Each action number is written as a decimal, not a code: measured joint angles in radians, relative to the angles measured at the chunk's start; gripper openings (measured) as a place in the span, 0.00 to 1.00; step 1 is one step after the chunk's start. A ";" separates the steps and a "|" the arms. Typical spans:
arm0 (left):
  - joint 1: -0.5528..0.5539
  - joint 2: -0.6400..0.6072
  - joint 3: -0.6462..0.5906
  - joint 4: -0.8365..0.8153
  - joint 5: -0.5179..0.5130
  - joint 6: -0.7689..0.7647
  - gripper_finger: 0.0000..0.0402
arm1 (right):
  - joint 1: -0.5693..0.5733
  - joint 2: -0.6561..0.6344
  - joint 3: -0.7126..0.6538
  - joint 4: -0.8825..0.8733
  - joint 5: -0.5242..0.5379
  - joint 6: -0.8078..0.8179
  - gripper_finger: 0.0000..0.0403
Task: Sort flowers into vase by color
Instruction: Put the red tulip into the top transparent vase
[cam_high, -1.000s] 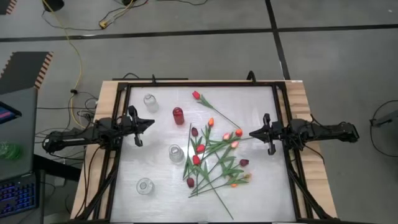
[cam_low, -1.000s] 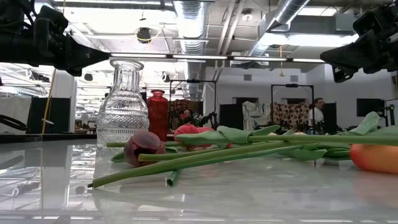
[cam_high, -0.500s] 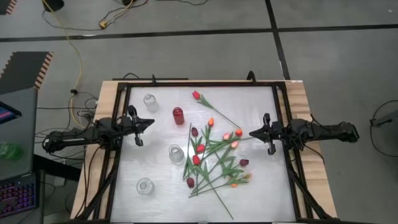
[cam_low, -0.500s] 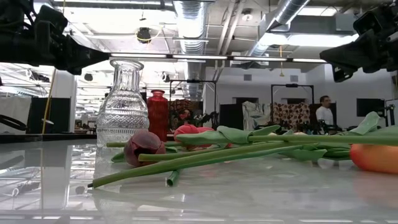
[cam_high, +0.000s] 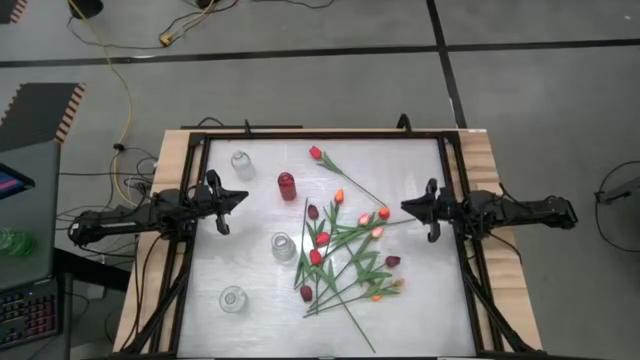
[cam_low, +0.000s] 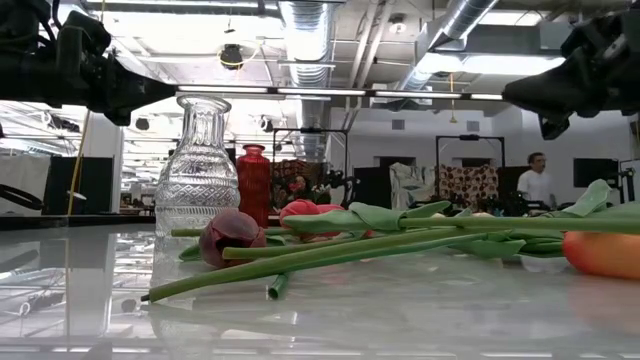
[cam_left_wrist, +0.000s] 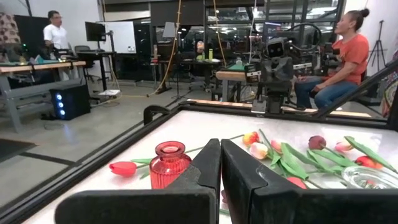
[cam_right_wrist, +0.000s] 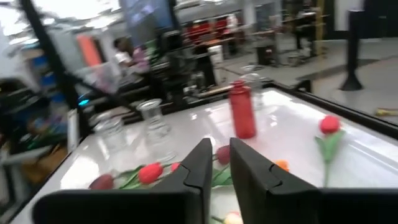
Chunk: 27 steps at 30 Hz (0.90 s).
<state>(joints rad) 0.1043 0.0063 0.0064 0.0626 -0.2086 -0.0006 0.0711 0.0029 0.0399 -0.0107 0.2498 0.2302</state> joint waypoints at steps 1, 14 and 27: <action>0.000 0.000 0.000 0.000 -0.002 0.000 0.00 | 0.000 0.000 0.000 0.002 0.021 0.012 0.26; 0.000 0.000 0.000 0.003 -0.015 -0.015 0.00 | -0.003 0.010 0.002 0.180 0.164 -0.009 0.61; 0.000 0.000 0.000 0.007 -0.042 -0.016 0.00 | -0.097 0.215 0.078 0.283 0.197 -0.080 0.62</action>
<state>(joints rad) 0.1040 0.0063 0.0065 0.0696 -0.2508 -0.0162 -0.0264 0.2174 0.1175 0.2726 0.4469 0.1503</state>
